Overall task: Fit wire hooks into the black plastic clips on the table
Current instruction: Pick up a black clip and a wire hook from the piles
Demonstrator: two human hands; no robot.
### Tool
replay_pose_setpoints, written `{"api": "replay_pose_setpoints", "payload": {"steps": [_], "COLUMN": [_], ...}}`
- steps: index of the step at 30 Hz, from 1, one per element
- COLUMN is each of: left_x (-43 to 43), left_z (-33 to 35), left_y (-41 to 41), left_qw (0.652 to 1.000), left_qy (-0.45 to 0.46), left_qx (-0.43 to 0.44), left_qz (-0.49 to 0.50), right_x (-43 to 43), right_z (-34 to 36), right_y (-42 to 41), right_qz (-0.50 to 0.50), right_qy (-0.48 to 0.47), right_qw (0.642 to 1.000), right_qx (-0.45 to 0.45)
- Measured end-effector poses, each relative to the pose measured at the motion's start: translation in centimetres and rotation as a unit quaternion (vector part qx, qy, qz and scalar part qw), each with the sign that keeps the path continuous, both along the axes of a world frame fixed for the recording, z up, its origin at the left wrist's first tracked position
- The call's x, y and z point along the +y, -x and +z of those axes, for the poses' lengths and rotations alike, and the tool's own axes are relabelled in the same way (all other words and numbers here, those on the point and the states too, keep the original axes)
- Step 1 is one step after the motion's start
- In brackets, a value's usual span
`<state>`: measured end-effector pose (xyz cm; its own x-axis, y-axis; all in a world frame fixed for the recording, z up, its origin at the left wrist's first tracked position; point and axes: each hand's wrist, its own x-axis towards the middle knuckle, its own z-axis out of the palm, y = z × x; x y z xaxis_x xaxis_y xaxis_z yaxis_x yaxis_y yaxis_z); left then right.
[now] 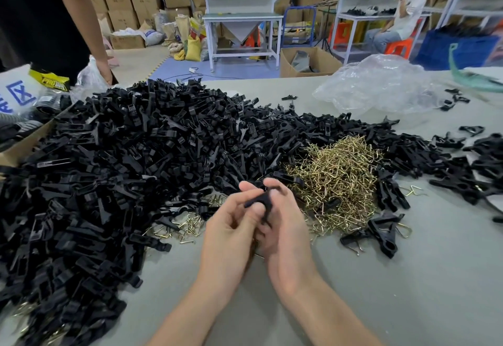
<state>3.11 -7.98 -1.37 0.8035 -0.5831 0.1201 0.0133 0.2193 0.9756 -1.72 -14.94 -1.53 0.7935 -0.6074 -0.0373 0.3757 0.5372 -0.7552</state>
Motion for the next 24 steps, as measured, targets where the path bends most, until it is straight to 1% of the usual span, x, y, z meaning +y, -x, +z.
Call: {"api": "replay_pose_setpoints", "payload": {"steps": [2,3,4,6,8,9,10,13,16,19,22,24], "left_x": [0.5,0.7,0.8,0.9,0.7,0.5,0.1,-2.3,-7.3,-15.2,-23.8,-27.6], "left_z": [0.4,0.4,0.4,0.6,1.2,1.6,2.0,3.6,5.5,6.8,8.2,8.9], "left_y": [-0.6,-0.7,-0.7,-0.3,0.5,0.9,1.4,3.4,6.6,10.7,14.8,16.9], "left_qw": [0.994,0.990,0.990,0.994,0.994,0.993,0.994,0.992,0.977,0.968,0.955,0.946], "left_qy": [0.061,0.077,0.075,0.053,0.053,0.051,0.037,-0.026,-0.032,-0.039,-0.065,-0.091], "left_qx": [0.090,0.112,0.113,0.085,0.083,0.089,0.076,-0.037,-0.112,-0.123,-0.132,-0.126], "left_qz": [-0.021,-0.030,-0.035,-0.039,-0.043,-0.053,-0.066,-0.118,-0.180,-0.216,-0.258,-0.284], "right_x": [-0.2,-0.3,-0.5,-1.0,-1.6,-2.0,-2.6,-5.3,-9.0,-13.0,-16.0,-17.4], "right_z": [0.1,0.2,0.3,0.6,1.1,1.5,1.9,3.1,4.5,5.8,6.5,6.7], "right_y": [-0.1,0.0,0.2,0.9,1.8,2.4,3.1,6.0,10.2,14.5,18.2,20.0], "right_qz": [0.020,0.021,0.016,0.002,-0.006,-0.010,-0.019,-0.068,-0.156,-0.243,-0.321,-0.363], "right_qy": [0.077,0.106,0.133,0.171,0.179,0.177,0.172,0.138,0.088,0.013,0.016,0.003], "right_qw": [0.997,0.994,0.991,0.985,0.983,0.984,0.984,0.988,0.984,0.969,0.947,0.932], "right_qx": [0.001,0.003,0.007,0.020,0.027,0.030,0.031,0.012,-0.001,-0.031,-0.028,-0.024]}}
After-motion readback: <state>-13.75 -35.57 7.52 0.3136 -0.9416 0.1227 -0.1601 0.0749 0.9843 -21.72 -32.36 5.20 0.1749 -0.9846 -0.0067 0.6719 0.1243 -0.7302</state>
